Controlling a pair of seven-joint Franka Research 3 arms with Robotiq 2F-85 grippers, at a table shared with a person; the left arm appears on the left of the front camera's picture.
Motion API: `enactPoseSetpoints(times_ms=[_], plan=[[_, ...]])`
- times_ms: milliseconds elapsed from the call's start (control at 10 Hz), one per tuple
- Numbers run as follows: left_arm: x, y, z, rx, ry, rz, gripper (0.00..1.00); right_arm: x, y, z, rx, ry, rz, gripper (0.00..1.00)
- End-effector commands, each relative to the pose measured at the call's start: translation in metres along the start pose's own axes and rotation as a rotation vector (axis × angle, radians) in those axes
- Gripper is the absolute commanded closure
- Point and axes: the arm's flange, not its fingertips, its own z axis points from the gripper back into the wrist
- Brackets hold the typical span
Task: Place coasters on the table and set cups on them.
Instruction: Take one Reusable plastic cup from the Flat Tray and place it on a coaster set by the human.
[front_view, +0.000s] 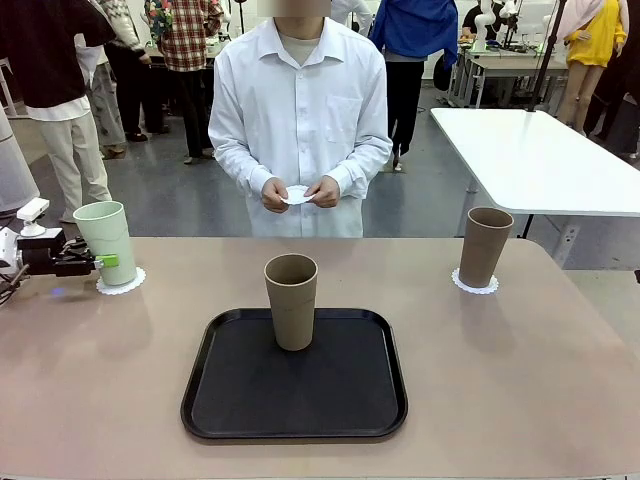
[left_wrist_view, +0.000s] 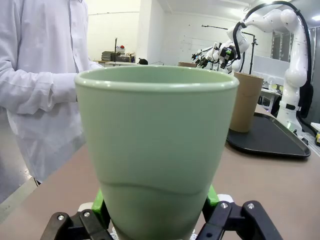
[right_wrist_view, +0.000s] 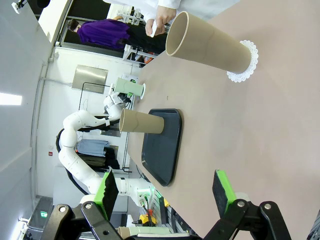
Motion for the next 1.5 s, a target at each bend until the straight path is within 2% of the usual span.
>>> enactPoseSetpoints(times_ms=[0, 500, 600, 1000, 1400], plan=[[0.0005, 0.0017, 0.0019, -0.041, 0.000, -0.013, 0.15, 0.0013, 0.0000, -0.0015, 0.002, -0.011, 0.002, 0.00], [-0.0018, 0.0005, 0.0034, -0.069, 0.003, -0.008, 0.15, 0.0013, 0.0000, -0.0015, 0.002, -0.011, 0.002, 0.00], [-0.0022, 0.0005, 0.0039, -0.071, 0.006, -0.005, 0.00, 0.0013, 0.0000, -0.0015, 0.002, -0.011, 0.002, 0.00], [-0.0001, 0.0004, 0.0047, -0.076, 0.015, -0.004, 0.00, 0.0013, 0.0000, -0.0015, 0.002, -0.011, 0.002, 0.00], [-0.0017, 0.0050, 0.0059, -0.074, 0.099, -0.006, 0.00, 0.0013, 0.0000, -0.0015, 0.002, -0.011, 0.002, 0.00]])
